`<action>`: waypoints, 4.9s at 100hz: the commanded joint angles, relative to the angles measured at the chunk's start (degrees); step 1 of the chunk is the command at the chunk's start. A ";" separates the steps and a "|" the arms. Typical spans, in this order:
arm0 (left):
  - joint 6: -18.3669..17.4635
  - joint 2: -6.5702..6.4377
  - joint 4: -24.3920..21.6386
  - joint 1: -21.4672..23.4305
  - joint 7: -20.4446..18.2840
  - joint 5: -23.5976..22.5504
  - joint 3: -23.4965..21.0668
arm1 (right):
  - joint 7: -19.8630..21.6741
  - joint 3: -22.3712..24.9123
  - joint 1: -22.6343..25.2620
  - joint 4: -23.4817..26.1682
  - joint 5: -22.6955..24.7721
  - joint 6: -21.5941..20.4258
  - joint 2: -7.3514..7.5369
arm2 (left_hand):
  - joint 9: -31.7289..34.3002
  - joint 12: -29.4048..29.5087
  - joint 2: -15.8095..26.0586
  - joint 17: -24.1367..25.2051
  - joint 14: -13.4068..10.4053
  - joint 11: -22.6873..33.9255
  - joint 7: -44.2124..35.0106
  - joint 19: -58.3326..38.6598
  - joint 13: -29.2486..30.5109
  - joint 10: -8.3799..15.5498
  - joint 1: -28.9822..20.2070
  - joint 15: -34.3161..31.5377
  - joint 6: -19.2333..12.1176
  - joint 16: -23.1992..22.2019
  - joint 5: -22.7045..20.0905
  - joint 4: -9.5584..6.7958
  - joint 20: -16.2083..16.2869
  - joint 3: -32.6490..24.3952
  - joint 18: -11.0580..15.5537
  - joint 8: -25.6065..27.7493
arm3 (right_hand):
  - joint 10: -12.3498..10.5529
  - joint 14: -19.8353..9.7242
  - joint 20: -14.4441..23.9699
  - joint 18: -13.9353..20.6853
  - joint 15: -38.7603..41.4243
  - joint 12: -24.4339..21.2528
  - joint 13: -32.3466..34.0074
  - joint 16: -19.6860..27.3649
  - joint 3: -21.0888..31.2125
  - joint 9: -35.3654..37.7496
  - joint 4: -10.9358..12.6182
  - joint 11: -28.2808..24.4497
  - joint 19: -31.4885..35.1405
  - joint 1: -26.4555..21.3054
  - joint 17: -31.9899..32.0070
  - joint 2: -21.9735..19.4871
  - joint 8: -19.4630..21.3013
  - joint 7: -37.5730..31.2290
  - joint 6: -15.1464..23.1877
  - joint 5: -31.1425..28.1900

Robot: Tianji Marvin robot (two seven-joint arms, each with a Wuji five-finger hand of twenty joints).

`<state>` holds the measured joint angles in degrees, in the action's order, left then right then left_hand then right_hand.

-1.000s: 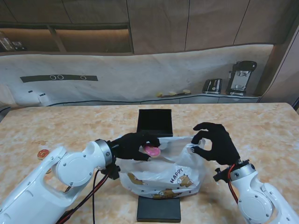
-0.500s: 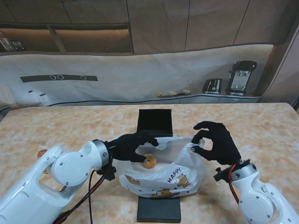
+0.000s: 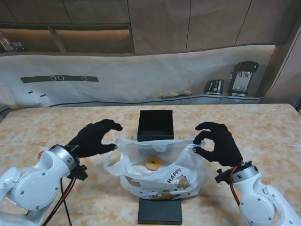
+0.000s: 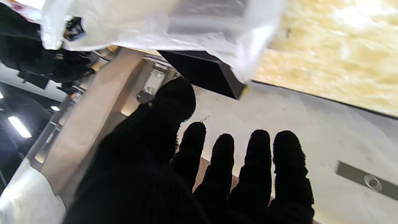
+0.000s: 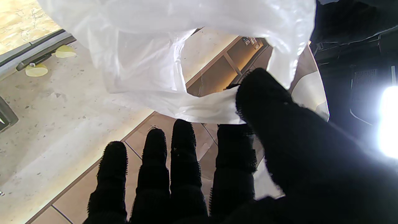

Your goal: Pack mini donuts into a plastic bag, tie the opening and put the bag into the gift box

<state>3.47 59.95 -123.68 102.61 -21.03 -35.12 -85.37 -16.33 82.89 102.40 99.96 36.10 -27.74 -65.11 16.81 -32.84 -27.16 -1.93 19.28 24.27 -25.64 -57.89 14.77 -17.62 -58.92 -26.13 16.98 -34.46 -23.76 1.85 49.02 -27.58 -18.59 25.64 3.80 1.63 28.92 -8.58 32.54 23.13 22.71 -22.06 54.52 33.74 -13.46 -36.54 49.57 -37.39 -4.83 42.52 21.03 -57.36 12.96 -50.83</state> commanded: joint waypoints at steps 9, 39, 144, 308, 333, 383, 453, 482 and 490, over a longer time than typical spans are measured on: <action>-0.14 0.25 -1.74 4.13 0.56 -2.81 -4.68 | 0.59 -0.34 0.44 0.30 -0.16 0.09 -0.48 | 1.30 0.74 1.12 0.12 -0.14 -0.15 -0.63 -0.74 0.86 0.37 0.35 -0.52 -0.21 0.74 -0.56 -0.30 0.07 1.21 -0.14 0.56 | -0.86 -0.32 -0.86 -0.08 0.41 -0.72 0.61 -0.91 2.03 0.53 -0.90 -0.18 0.89 -1.06 0.05 0.45 -0.11 -1.63 3.27 -1.71; 1.76 0.75 -0.63 9.10 1.76 -11.24 -11.85 | 1.19 -0.36 0.22 0.31 -0.26 0.09 -0.37 | 1.11 1.68 1.47 1.00 -0.01 -1.22 0.35 3.17 0.66 -0.03 -0.26 0.08 0.03 1.07 -0.34 -0.55 -2.65 2.73 -1.22 0.35 | -0.88 -0.33 -0.93 -0.04 0.39 -0.74 0.67 -0.89 2.01 0.60 -0.87 -0.17 0.94 -1.07 0.02 0.44 -0.11 -1.63 3.32 -1.69; 30.45 1.20 19.33 1.77 7.63 -27.07 -3.80 | 2.47 -1.16 -0.50 0.04 -0.30 0.80 -0.10 | 1.80 2.43 7.43 0.97 3.96 1.46 3.92 5.53 1.99 -4.15 0.07 -2.09 8.36 1.07 3.03 -1.01 -10.09 22.57 -4.04 1.13 | -0.94 -0.28 -1.05 -0.10 0.32 -0.74 0.80 -0.89 2.07 0.76 -0.82 -0.11 1.01 -1.07 -0.10 0.52 -0.11 -1.61 3.27 -1.76; 43.20 1.74 36.10 -8.09 16.03 -16.63 7.03 | 3.96 -1.09 -0.66 0.04 -0.42 1.70 0.19 | 6.90 -1.53 7.93 -7.83 3.75 9.54 -14.49 -7.02 9.10 -3.24 -2.71 -12.96 5.86 -2.88 6.51 -1.08 -12.69 17.11 -3.36 10.72 | -0.91 -0.24 -1.10 -0.10 0.37 -0.74 0.75 -0.92 2.23 0.73 -0.76 -0.12 1.00 -1.00 0.06 0.74 -0.22 -1.58 3.24 -1.84; 44.29 1.76 37.23 -8.68 16.40 -16.31 7.83 | 4.00 -1.19 -0.76 -0.06 -0.17 1.64 0.24 | 8.48 -5.81 4.81 -11.42 2.91 14.74 -21.65 -12.48 12.19 -1.90 -3.35 -18.60 4.54 -7.06 8.01 -0.77 -9.10 3.77 -1.67 16.13 | -0.88 -0.23 -1.09 -0.14 0.37 -0.74 0.74 -0.91 2.25 0.70 -0.81 -0.12 1.02 -0.97 0.02 0.78 -0.28 -1.57 3.32 -1.92; 45.25 1.83 40.44 -9.32 17.58 -15.56 9.99 | 4.17 -1.40 -0.94 -0.13 -0.03 1.51 0.30 | 21.06 -28.01 -3.24 -22.38 -0.95 16.96 -34.78 -19.90 25.08 1.68 -12.91 -27.84 1.40 -20.30 6.86 0.56 -6.52 0.15 -0.42 26.50 | -0.85 -0.16 -1.10 -0.16 0.38 -0.75 0.78 -0.92 1.98 0.75 -0.87 -0.14 1.06 -1.11 -0.01 0.75 -0.64 -1.53 3.34 -2.16; 35.69 2.98 32.17 -2.69 20.97 -15.31 2.18 | 3.85 -1.43 -0.69 0.20 0.15 1.29 0.25 | 23.94 -34.97 -5.44 -26.96 -2.18 17.36 -38.97 -22.74 29.50 1.02 -7.33 -31.40 2.65 -26.93 4.91 2.11 -3.11 -16.68 -1.07 27.82 | -0.68 0.09 -1.14 -0.21 0.42 -0.75 0.90 -0.92 1.91 0.98 -0.94 -0.23 1.17 -1.12 -0.12 0.68 -0.80 -1.55 3.33 -2.06; 28.80 3.31 23.37 1.22 21.12 -15.49 -1.70 | 3.42 -1.79 -0.84 0.04 -0.07 1.35 0.13 | 23.82 -35.06 -5.56 -26.72 -2.32 17.50 -39.09 -22.58 29.35 1.27 -7.24 -31.27 2.38 -27.14 4.96 2.11 -2.89 -17.15 -0.77 27.94 | -0.84 -0.05 -1.17 -0.22 0.39 -0.78 1.00 -0.91 1.93 0.95 -0.95 -0.16 1.20 -1.09 -0.08 0.70 -0.75 -1.59 3.27 -2.06; 26.13 3.33 20.58 2.15 20.69 -14.98 -2.58 | 3.24 -1.88 -0.80 0.03 -0.08 1.60 0.10 | 23.91 -35.04 -5.60 -26.50 -2.17 17.53 -39.08 -22.45 29.27 1.28 -7.28 -31.17 2.38 -27.23 4.95 2.14 -2.81 -17.07 -0.70 27.94 | -0.79 -0.11 -1.18 -0.23 0.39 -0.78 1.04 -0.91 1.94 0.95 -0.94 -0.14 1.20 -1.11 -0.05 0.73 -0.75 -1.58 3.26 -2.02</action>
<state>30.44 63.18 -100.33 104.17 0.61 -50.46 -87.68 -13.59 81.25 101.11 99.86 35.97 -26.26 -64.66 35.61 -64.13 -34.18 -28.50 17.52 34.42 -60.61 -78.83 42.78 -19.23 -63.98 -55.57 20.02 -60.23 -18.30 4.98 44.73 -38.30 -19.09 52.03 3.80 1.74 28.28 -8.62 32.57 23.13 23.21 -22.06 54.54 33.74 -13.46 -36.54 50.16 -37.39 -4.86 42.53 20.38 -57.36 12.96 -50.95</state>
